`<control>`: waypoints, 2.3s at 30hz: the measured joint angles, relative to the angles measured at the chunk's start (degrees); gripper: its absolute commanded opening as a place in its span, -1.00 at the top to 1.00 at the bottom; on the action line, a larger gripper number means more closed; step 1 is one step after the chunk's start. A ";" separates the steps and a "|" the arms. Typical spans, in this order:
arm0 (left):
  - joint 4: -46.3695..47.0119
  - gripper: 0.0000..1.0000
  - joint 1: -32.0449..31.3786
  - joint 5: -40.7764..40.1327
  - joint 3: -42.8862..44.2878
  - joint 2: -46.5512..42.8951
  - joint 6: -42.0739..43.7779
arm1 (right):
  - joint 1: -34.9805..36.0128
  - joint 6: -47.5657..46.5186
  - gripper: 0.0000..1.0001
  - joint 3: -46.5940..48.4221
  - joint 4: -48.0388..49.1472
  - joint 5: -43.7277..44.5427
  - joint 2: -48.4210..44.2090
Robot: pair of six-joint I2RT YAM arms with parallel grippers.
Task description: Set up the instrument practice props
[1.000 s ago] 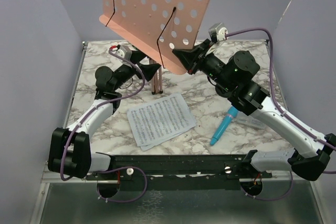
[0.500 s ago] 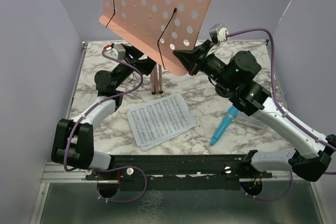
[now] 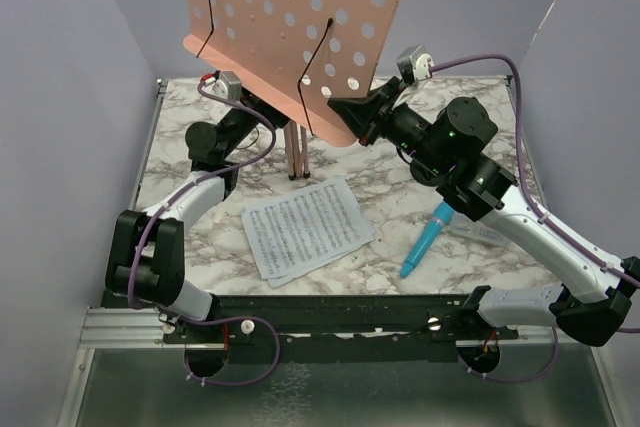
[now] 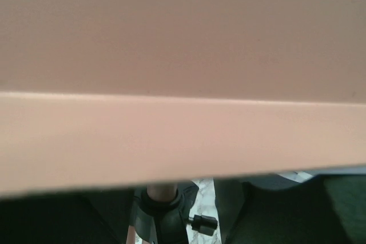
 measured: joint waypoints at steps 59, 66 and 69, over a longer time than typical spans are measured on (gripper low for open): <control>-5.33 1.00 -0.48 5.97 2.67 -0.37 8.37 | -0.72 -3.26 -0.98 -42.23 22.73 0.33 -0.46; -6.82 1.00 -0.48 5.77 2.64 -0.90 9.20 | -7.41 1.64 -0.77 -36.48 28.11 -9.92 10.14; -7.28 1.00 -0.48 5.60 2.64 -1.07 9.31 | -11.10 4.39 -0.69 -34.99 33.79 -14.73 13.92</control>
